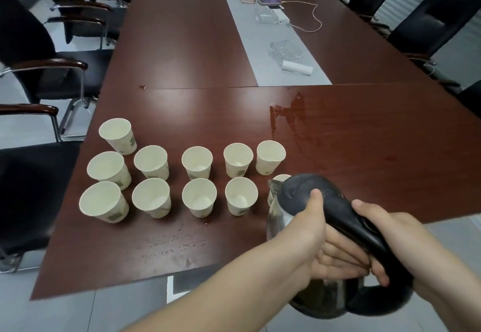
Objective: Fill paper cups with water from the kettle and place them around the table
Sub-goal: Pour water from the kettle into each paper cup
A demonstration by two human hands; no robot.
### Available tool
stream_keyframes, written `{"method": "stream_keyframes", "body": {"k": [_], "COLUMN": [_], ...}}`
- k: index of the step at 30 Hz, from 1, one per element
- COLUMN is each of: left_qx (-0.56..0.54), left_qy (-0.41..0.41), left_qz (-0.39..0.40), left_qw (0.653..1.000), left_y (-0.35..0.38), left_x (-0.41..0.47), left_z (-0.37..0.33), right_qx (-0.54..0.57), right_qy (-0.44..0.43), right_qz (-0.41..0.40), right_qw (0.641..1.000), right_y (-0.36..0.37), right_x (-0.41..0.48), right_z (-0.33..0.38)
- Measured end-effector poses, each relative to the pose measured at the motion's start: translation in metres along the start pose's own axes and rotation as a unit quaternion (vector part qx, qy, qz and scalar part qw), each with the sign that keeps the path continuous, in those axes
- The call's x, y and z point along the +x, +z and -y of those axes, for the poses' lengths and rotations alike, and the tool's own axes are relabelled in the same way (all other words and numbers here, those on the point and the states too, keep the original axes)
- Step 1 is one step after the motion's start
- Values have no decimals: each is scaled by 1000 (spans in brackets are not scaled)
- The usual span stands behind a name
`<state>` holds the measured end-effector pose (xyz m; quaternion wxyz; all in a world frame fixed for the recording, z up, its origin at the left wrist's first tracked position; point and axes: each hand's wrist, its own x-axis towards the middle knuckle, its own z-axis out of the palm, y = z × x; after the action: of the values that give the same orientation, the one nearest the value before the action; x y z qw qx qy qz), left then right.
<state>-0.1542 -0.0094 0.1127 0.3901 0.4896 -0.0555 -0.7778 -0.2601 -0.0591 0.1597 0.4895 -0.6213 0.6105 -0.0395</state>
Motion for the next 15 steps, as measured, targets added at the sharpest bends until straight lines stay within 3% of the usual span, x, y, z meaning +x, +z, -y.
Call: {"method": "stream_keyframes", "body": {"k": [15], "left_qx": [0], "left_qy": [-18], "left_qz": [-3], "left_qw": [1000], "left_y": [-55], "left_x": [-15], "left_z": [12], "right_qx": [-15], "right_qy": [36], "right_qz": [-5], "right_qw": [999], "right_y": [58], "right_x": [-11], "right_z": [13]}}
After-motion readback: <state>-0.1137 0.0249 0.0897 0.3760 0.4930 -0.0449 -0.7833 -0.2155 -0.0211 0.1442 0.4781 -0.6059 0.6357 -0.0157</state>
